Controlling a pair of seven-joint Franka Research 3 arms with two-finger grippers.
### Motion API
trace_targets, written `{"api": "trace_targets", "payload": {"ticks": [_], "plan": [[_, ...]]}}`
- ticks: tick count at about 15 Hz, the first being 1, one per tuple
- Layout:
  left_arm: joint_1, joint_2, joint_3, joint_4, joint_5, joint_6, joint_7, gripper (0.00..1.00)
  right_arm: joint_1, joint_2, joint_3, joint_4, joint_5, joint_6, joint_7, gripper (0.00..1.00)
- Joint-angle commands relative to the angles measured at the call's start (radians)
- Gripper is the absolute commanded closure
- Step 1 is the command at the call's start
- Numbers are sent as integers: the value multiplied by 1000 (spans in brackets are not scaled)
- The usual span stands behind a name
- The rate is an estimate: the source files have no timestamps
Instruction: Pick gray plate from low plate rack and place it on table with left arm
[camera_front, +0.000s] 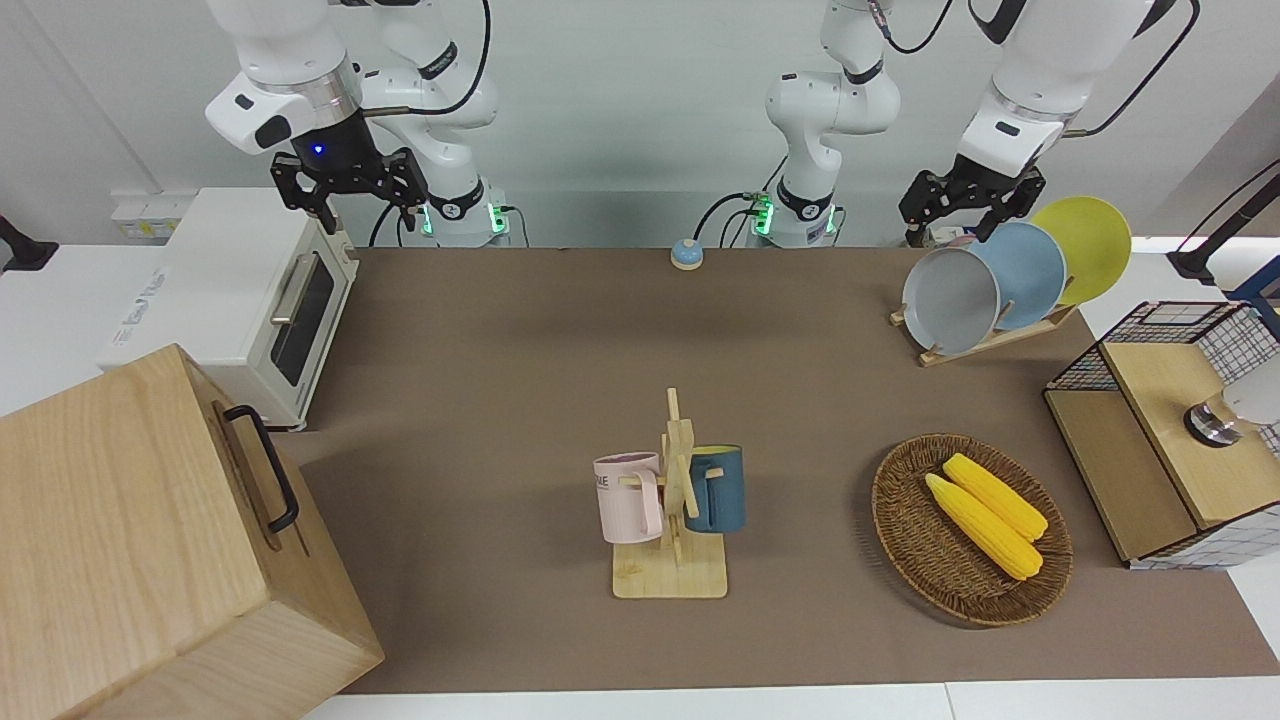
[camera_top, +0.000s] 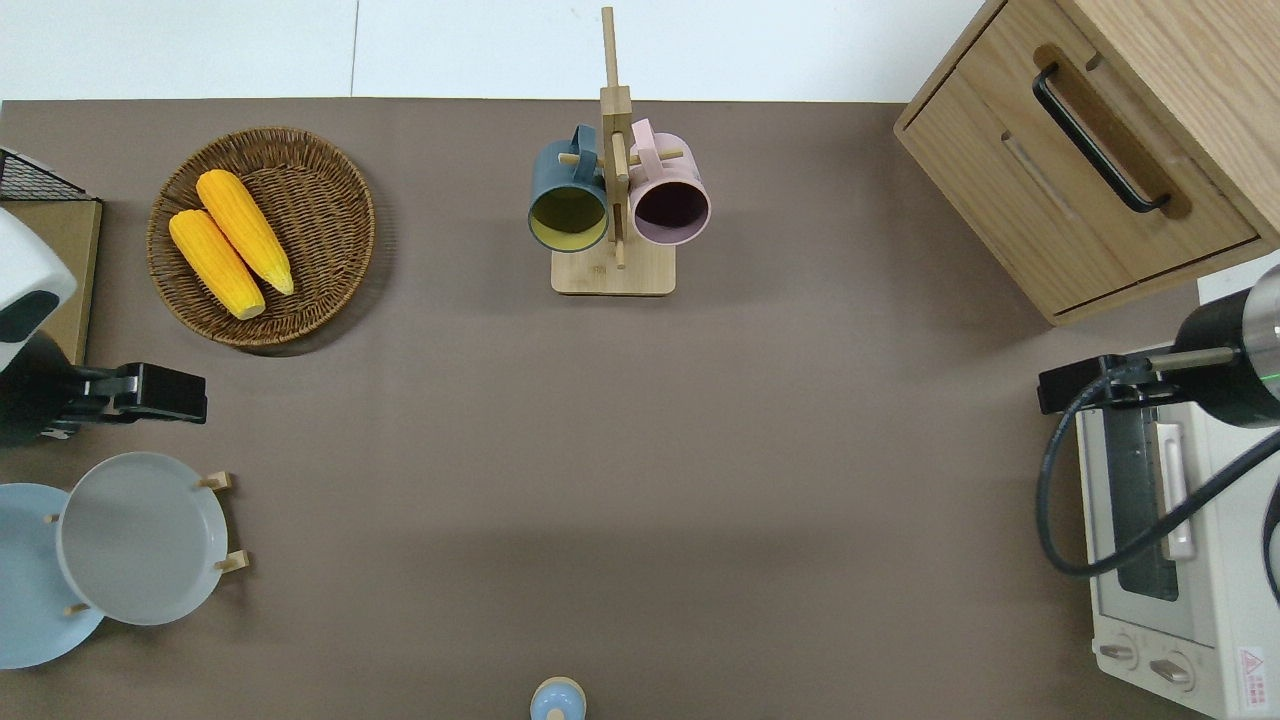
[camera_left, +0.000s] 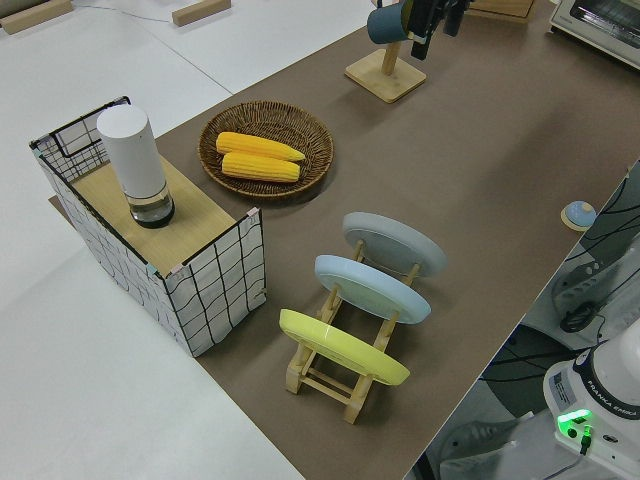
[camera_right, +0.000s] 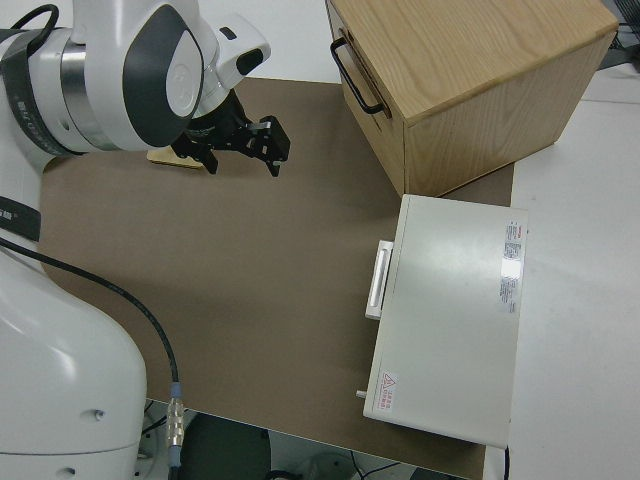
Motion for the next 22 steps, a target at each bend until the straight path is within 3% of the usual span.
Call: {"api": "trace_targets", "payload": {"ticks": [1,15,19,22], "plan": [[-1,-5,-4,4,-28,-1,-3,5,-25,-2,18,7,19,-16,9,11],[-1,-23,-2,-18,-13,0,11,7,-25,-2,18,7,19,-16,9,13],[2,-56,13,-58,102,0,28,7,-25,-2,18,7,19,-16,9,11],[12,-86,83,-90,115,3,110,7,-25,-2,18,7,19,-16,9,13]]}}
